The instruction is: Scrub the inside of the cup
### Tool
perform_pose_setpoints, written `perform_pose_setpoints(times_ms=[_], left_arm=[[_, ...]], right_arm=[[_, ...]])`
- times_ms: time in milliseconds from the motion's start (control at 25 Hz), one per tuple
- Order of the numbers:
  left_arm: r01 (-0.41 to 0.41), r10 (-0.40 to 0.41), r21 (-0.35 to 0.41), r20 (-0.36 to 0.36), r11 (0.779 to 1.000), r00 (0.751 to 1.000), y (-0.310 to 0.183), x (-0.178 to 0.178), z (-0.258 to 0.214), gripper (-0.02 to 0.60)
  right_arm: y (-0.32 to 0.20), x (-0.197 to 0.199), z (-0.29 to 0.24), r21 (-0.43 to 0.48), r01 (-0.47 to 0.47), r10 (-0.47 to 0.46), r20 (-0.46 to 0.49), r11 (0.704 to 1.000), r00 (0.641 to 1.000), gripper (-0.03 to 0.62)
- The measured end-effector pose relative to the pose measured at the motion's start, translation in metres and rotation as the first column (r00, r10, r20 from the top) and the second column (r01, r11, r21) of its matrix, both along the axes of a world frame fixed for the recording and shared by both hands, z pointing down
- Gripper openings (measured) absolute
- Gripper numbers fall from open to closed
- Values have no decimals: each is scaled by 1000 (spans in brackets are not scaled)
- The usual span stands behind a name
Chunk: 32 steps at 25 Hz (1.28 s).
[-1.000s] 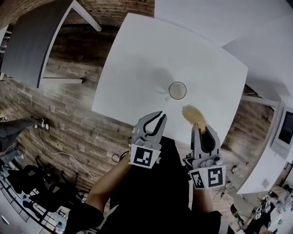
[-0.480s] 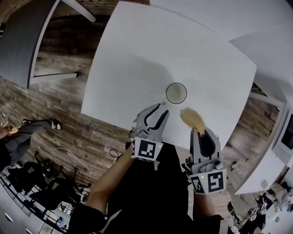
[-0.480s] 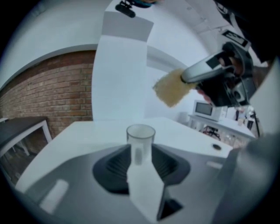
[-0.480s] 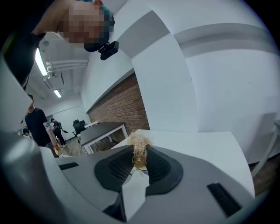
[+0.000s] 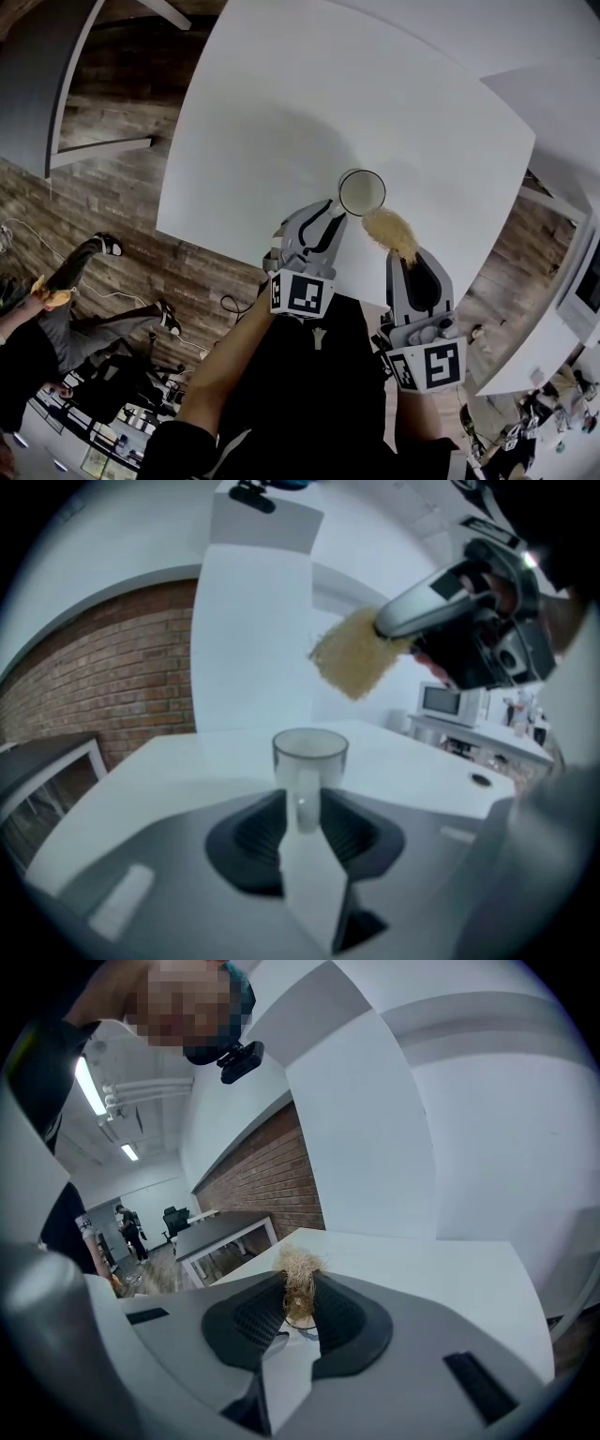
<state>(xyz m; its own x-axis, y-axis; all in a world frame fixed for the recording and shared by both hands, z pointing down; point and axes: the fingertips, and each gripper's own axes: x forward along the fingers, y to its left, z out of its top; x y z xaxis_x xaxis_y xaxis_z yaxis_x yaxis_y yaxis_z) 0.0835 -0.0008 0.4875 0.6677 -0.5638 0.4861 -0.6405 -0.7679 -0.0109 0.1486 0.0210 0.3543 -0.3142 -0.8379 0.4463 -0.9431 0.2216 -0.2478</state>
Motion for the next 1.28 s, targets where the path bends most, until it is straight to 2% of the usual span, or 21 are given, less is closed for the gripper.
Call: perform_pose_setpoints(times_ms=[80, 320, 560, 720, 920, 1280], left_arm=[[-19, 19, -1, -5, 1000, 1000, 0, -1, 0, 78], [-88, 88, 15, 20, 996, 996, 0, -5, 1, 74], [-151, 151, 1, 15, 989, 988, 3, -14, 2, 72], [-163, 163, 4, 30, 987, 986, 6, -18, 1, 72], [-161, 161, 11, 32, 987, 987, 9, -19, 1, 72], [-161, 160, 21, 40, 987, 986, 7, -19, 1, 72]], right_arm=[[-2, -1, 3, -4, 9, -9, -3, 1000, 1000, 57], [-8, -6, 13, -37, 63, -64, -34, 997, 997, 57], [-17, -23, 25, -90, 196, -206, -129, 977, 970, 57], [-23, -32, 33, -122, 242, -260, -173, 963, 950, 57], [-24, -45, 53, -195, 307, -344, -200, 932, 917, 57], [-35, -51, 74, -285, 305, -365, -185, 908, 912, 57]])
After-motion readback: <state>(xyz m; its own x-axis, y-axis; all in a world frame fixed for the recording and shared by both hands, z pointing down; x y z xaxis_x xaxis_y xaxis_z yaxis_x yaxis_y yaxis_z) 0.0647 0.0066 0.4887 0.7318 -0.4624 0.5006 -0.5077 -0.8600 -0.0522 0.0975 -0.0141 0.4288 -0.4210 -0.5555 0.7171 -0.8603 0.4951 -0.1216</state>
